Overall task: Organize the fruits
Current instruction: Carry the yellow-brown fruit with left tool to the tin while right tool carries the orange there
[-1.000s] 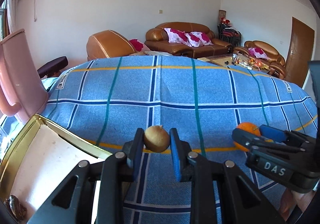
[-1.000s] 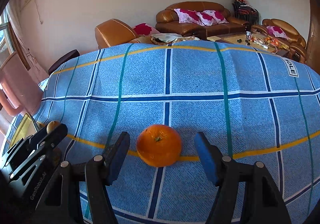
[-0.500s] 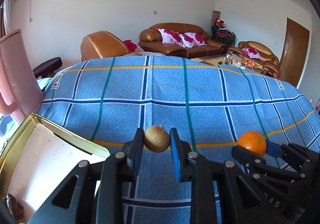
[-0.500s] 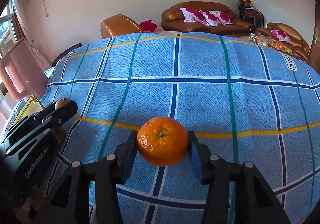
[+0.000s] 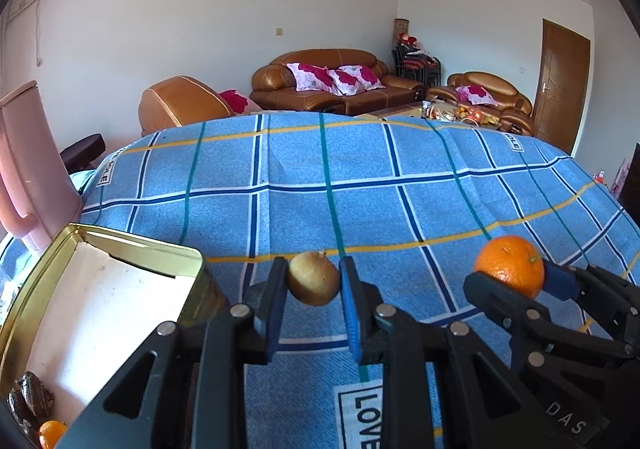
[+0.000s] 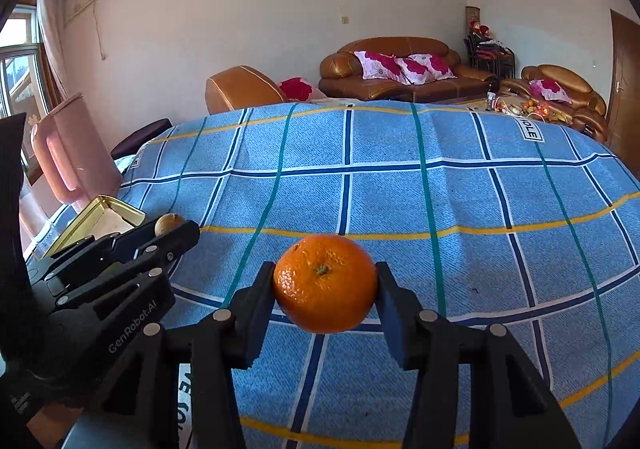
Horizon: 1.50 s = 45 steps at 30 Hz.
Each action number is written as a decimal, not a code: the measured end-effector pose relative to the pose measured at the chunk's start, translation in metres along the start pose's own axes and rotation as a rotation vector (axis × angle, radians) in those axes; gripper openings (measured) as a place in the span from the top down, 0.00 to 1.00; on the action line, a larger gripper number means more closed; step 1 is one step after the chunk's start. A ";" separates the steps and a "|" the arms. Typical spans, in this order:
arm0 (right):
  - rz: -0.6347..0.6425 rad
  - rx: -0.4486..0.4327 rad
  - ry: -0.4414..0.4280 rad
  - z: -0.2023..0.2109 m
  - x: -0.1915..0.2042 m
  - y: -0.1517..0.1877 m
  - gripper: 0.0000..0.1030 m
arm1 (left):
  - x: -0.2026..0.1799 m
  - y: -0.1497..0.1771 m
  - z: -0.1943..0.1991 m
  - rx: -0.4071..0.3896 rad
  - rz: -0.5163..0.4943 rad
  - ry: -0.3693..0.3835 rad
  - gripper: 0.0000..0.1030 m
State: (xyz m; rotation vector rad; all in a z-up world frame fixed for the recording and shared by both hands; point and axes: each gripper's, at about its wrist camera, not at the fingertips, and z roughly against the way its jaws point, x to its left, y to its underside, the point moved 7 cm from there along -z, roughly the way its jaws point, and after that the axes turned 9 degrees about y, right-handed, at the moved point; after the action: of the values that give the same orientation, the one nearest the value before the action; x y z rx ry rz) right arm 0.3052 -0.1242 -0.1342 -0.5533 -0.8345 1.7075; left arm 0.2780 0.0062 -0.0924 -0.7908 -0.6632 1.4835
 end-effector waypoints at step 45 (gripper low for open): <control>0.101 -0.277 -0.014 0.097 0.052 0.041 0.51 | 0.006 0.047 0.118 -0.246 -0.085 0.053 0.73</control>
State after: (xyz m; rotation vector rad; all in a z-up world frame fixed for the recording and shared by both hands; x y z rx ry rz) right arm 0.1943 -0.1049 -0.1012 -0.7828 -1.0774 1.6987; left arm 0.1553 0.0153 -0.0603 -0.9739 -0.8399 1.3144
